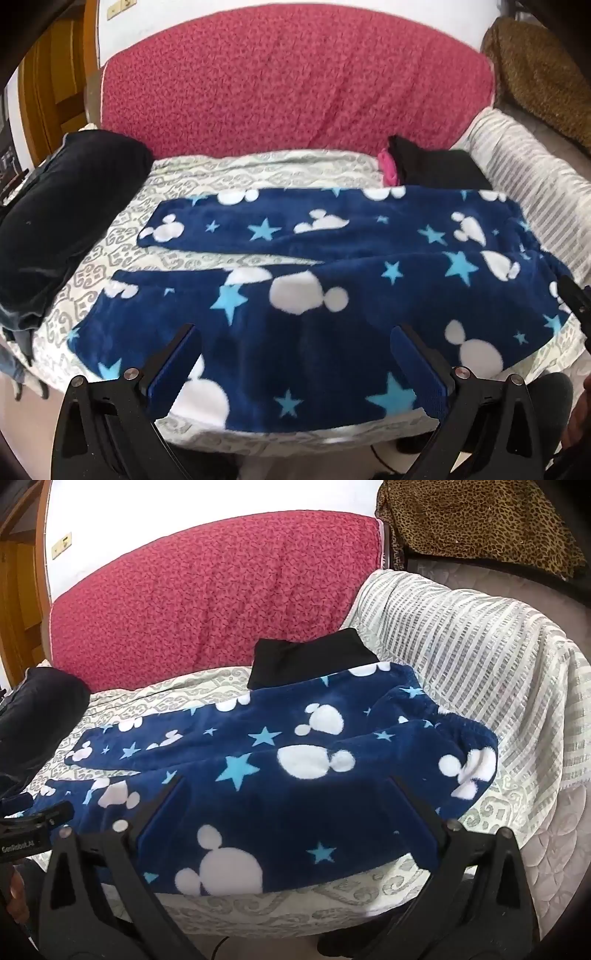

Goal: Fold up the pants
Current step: 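Position both grippers over the navy star-print pants legs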

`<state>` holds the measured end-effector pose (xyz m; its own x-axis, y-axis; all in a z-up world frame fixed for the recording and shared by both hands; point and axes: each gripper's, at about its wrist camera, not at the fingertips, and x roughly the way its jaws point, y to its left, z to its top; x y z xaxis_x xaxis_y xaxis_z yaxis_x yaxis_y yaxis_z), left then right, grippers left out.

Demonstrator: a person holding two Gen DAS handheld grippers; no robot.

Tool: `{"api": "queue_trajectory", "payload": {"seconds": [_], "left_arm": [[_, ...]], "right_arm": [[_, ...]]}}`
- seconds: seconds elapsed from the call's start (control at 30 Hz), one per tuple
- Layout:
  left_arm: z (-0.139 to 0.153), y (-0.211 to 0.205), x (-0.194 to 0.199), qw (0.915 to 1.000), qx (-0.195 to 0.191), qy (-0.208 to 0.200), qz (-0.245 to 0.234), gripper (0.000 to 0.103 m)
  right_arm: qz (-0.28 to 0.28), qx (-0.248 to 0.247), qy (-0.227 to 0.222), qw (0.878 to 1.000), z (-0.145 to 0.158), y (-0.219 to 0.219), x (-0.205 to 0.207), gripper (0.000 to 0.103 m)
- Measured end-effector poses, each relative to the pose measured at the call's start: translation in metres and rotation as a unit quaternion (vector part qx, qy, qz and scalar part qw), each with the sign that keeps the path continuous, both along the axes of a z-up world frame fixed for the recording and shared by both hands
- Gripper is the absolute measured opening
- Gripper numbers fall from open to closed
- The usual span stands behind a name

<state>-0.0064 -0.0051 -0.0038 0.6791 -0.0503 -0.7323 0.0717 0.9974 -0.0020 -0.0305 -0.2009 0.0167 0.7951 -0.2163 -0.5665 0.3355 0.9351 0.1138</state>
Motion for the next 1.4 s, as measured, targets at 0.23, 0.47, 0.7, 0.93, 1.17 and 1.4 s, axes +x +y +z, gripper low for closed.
{"api": "queue_trajectory", "payload": {"seconds": [0.23,0.47,0.7,0.93,1.17,1.4], "left_arm": [[-0.01,-0.004,-0.007,0.9997,0.018,-0.014,-0.009,0.102],[-0.015,0.001,-0.01,0.9997,0.016,-0.015,-0.007,0.102],[-0.021,-0.008,-0.011,0.9989,-0.001,0.008,-0.045,0.102],[-0.017,-0.002,-0.012,0.9991,0.003,0.006,-0.042,0.102],[-0.01,0.005,-0.012,0.9996,0.009,-0.015,-0.023,0.102],[-0.012,0.0,-0.016,0.9992,0.013,-0.03,-0.023,0.102]], "right_arm": [[-0.004,0.008,0.006,1.0,-0.003,-0.001,0.0,0.103],[-0.003,0.01,0.011,1.0,-0.005,0.0,0.002,0.103],[-0.003,0.007,0.014,1.0,-0.005,0.002,0.004,0.103],[0.005,0.007,0.011,1.0,-0.004,0.006,0.004,0.103],[0.011,0.005,0.011,1.0,-0.003,0.008,0.006,0.103],[0.011,0.01,0.013,1.0,-0.005,0.008,0.006,0.103]]}}
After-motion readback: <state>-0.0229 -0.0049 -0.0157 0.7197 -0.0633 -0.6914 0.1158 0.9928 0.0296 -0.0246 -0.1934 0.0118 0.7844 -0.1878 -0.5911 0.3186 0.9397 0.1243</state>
